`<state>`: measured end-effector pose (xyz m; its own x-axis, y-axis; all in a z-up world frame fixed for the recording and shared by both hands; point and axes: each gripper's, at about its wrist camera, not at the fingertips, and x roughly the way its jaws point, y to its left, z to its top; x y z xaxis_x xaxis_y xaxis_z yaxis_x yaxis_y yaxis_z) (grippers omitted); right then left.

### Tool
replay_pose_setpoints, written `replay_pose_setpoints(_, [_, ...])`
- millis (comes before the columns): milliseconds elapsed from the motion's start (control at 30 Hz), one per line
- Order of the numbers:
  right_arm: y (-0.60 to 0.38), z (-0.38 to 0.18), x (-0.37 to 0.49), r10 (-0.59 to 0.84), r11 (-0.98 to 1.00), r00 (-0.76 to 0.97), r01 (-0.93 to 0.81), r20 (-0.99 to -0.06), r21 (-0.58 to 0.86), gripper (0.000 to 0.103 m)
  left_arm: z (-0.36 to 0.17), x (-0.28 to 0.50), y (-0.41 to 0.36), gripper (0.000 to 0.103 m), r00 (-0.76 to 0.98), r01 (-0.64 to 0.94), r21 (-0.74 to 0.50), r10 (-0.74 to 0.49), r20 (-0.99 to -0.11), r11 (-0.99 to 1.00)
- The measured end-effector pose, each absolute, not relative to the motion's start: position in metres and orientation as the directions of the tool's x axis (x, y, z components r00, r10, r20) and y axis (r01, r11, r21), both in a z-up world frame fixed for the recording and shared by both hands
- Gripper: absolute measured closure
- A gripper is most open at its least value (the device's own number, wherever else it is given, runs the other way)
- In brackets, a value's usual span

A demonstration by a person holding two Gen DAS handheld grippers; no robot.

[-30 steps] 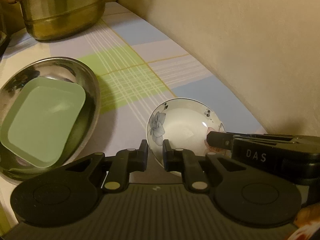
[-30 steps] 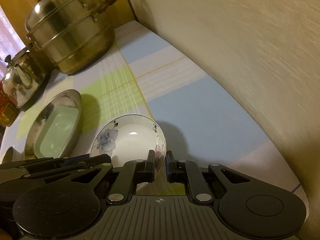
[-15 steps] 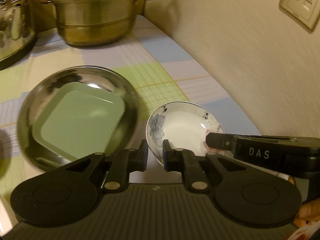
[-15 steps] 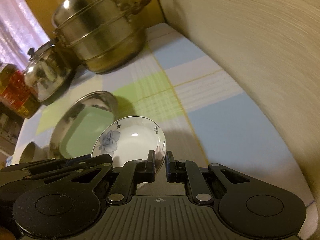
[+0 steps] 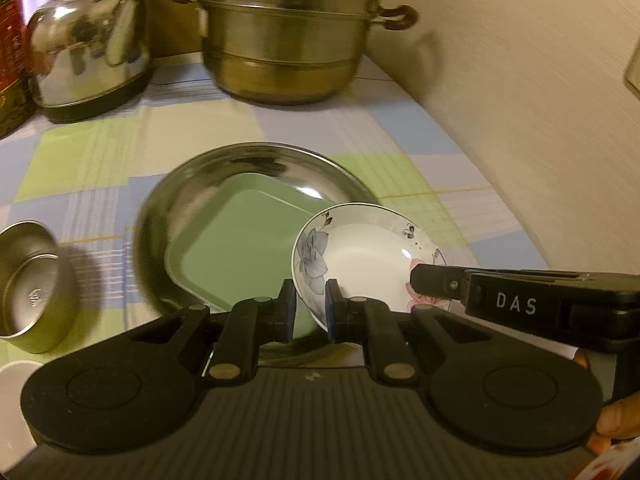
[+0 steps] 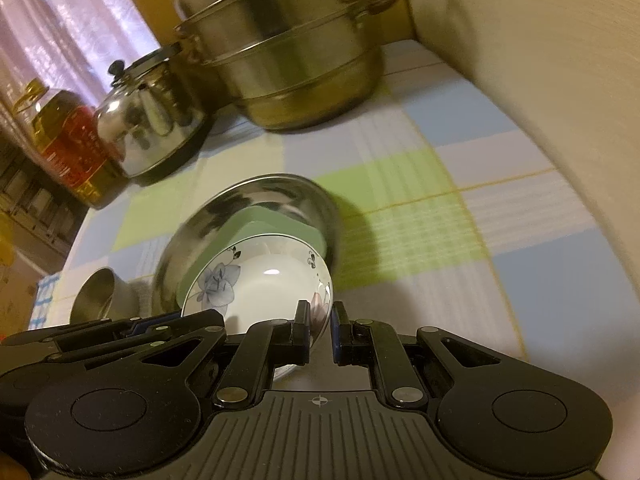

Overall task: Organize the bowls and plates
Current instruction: 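Carry the floral saucer with the right tool onto the green plate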

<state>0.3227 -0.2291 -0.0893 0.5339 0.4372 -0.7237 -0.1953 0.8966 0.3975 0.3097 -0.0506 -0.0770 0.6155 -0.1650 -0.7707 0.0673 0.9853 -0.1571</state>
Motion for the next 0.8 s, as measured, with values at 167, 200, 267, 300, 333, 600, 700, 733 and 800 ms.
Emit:
replay_pose_setpoints(167, [-0.208, -0.092, 0.335, 0.451, 0.891, 0.518, -0.216, -0.726, 0.400, 0.093, -0.079, 0.319, -0.034, 0.090, 0.614, 0.039, -0.155, -0.146, -0.776, 0.987])
replay_pose_setpoints(200, [-0.205, -0.093, 0.337, 0.452, 0.891, 0.516, -0.218, -0.727, 0.399, 0.093, -0.080, 0.321, -0.030, 0.090, 0.612, 0.035, -0.155, -0.144, -0.778, 0.987])
replay_pose_setpoints(267, [-0.198, -0.094, 0.342, 0.451, 0.891, 0.513, -0.219, -0.730, 0.397, 0.093, -0.081, 0.324, -0.025, 0.090, 0.610, 0.031, -0.156, -0.142, -0.780, 0.987])
replay_pose_setpoints(300, [-0.196, -0.094, 0.345, 0.450, 0.892, 0.512, -0.220, -0.731, 0.395, 0.093, -0.081, 0.327, -0.023, 0.090, 0.608, 0.029, -0.157, -0.142, -0.781, 0.987])
replay_pose_setpoints(333, [-0.193, -0.095, 0.347, 0.449, 0.893, 0.512, -0.220, -0.732, 0.393, 0.093, -0.082, 0.329, -0.021, 0.090, 0.606, 0.028, -0.158, -0.142, -0.782, 0.987])
replay_pose_setpoints(600, [-0.181, -0.104, 0.364, 0.438, 0.898, 0.501, -0.208, -0.746, 0.388, 0.093, -0.091, 0.347, -0.010, 0.090, 0.583, 0.022, -0.166, -0.147, -0.799, 0.986])
replay_pose_setpoints(700, [-0.177, -0.109, 0.370, 0.435, 0.900, 0.494, -0.200, -0.753, 0.388, 0.093, -0.095, 0.351, -0.008, 0.090, 0.573, 0.023, -0.164, -0.147, -0.806, 0.986])
replay_pose_setpoints(733, [-0.175, -0.110, 0.371, 0.433, 0.901, 0.491, -0.197, -0.756, 0.387, 0.093, -0.096, 0.353, -0.008, 0.090, 0.568, 0.023, -0.164, -0.148, -0.810, 0.986])
replay_pose_setpoints(800, [-0.173, -0.112, 0.375, 0.428, 0.903, 0.487, -0.192, -0.761, 0.384, 0.093, -0.099, 0.356, -0.005, 0.090, 0.559, 0.023, -0.167, -0.151, -0.815, 0.986])
